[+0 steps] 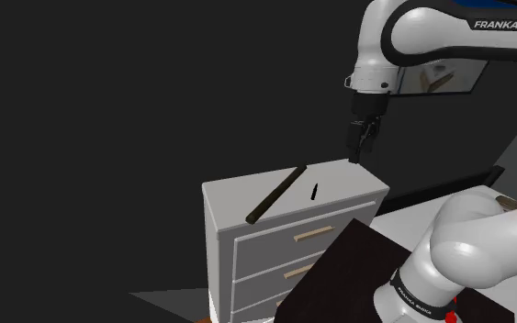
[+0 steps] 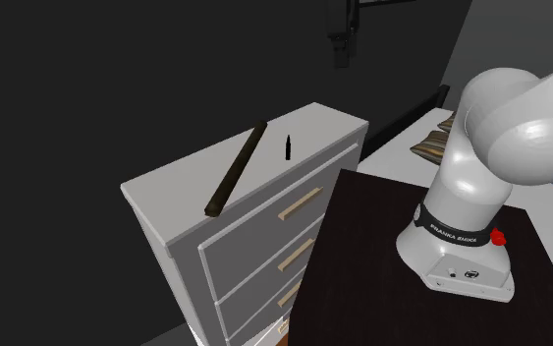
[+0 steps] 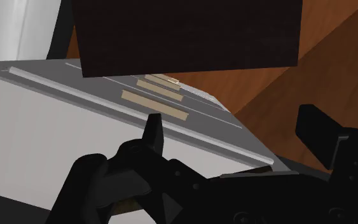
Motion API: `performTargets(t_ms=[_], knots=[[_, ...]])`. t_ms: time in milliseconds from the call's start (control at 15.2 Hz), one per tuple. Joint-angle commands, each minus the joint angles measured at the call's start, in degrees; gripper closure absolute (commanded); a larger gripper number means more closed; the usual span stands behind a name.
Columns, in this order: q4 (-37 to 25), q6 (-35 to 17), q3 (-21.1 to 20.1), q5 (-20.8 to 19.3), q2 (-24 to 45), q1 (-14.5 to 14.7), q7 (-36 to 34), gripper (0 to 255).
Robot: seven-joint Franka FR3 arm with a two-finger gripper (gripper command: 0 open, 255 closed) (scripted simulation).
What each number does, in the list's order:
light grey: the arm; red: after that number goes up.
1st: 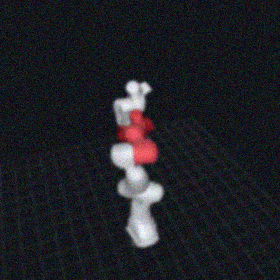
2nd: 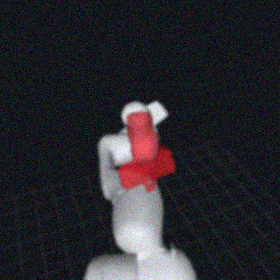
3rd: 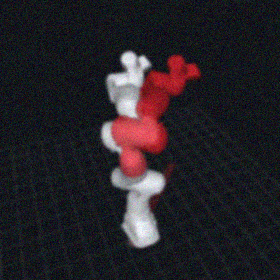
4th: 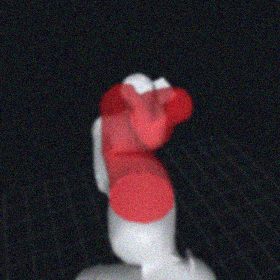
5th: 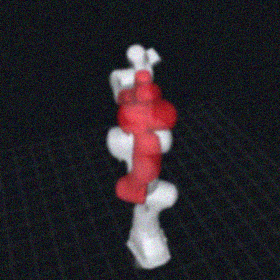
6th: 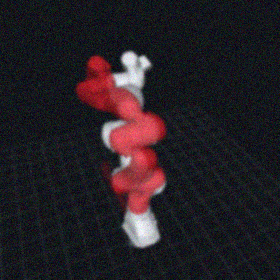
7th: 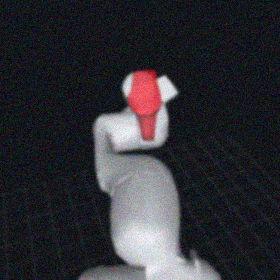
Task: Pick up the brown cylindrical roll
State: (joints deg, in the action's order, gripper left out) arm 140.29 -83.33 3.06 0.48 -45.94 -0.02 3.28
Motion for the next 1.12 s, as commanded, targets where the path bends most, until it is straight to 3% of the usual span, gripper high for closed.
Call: performTargets(t_ms=[0, 528, 1056], knots=[[0.0, 0.0, 0.0, 0.0, 0.0, 0.0, 0.0, 0], [3.3, -16.9, -7.9, 5.5, 11.5, -4.7, -22.4, 0], [0.9, -32.7, -13.2, 6.0, 27.6, -9.8, -44.0, 0]])
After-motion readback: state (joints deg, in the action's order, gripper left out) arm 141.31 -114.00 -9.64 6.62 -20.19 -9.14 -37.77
